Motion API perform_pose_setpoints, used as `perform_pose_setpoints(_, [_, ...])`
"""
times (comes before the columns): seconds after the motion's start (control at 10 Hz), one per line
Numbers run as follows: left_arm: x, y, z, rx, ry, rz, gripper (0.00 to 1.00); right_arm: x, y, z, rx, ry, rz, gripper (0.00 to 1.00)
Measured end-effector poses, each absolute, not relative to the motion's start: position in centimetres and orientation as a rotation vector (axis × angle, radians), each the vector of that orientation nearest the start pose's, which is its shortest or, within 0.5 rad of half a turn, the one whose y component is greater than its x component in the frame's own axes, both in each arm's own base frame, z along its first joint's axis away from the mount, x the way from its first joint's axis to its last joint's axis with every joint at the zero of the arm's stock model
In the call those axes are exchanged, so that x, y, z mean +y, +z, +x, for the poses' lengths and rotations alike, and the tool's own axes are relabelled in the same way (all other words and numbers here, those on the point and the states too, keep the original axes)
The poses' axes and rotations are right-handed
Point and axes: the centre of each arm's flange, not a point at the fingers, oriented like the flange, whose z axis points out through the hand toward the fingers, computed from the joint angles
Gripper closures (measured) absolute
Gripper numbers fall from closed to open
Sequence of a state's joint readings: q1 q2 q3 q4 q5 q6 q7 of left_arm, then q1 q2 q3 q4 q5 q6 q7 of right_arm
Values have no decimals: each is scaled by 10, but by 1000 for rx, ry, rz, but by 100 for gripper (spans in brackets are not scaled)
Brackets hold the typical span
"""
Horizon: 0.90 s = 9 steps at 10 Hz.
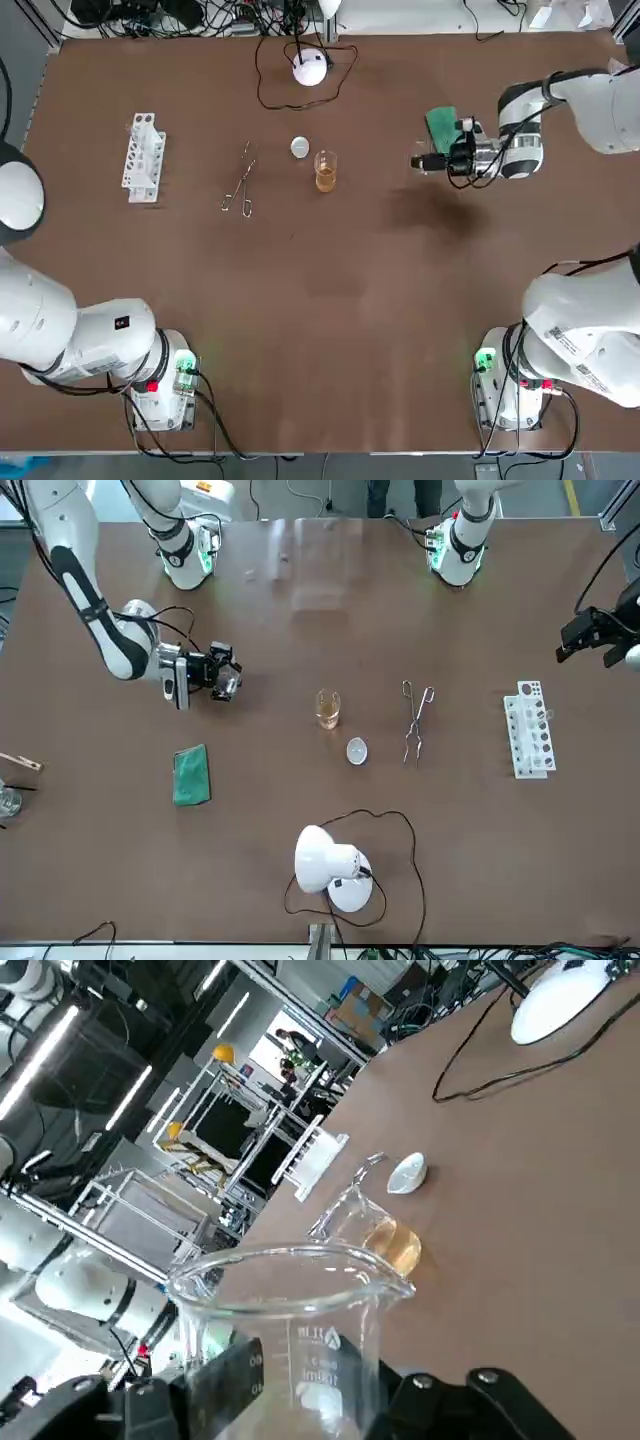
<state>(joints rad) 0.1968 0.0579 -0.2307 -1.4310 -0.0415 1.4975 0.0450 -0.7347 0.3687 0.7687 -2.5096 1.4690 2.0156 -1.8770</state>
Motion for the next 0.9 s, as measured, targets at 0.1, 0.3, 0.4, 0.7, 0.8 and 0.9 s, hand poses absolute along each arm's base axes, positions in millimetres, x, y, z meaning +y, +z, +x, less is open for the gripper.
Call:
perform_pose_setpoints(0.1, [-20, 652, 565, 133, -17, -3193, 0, 79, 183, 413, -593, -567, -1719, 62])
perform_pose_setpoints(0.3, [-19, 652, 565, 128, -17, -3193, 0, 36, 180, 409, -676, -634, -1722, 62])
perform_pose_setpoints(0.4, [-18, 652, 565, 125, -17, -3193, 0, 15, 179, 408, -726, -666, -1725, 62])
perform_pose_setpoints(0.7, [-14, 655, 568, 116, -67, -3174, 0, -33, 179, 407, -894, -817, -1720, 62])
perform_pose_setpoints(0.8, [-13, 655, 569, 116, -79, -3173, 0, -49, 180, 410, -967, -869, -1715, 62])
perform_pose_setpoints(0.9, [-13, 655, 569, 115, -82, -3172, 0, -65, 178, 410, -1034, -913, -1704, 62])
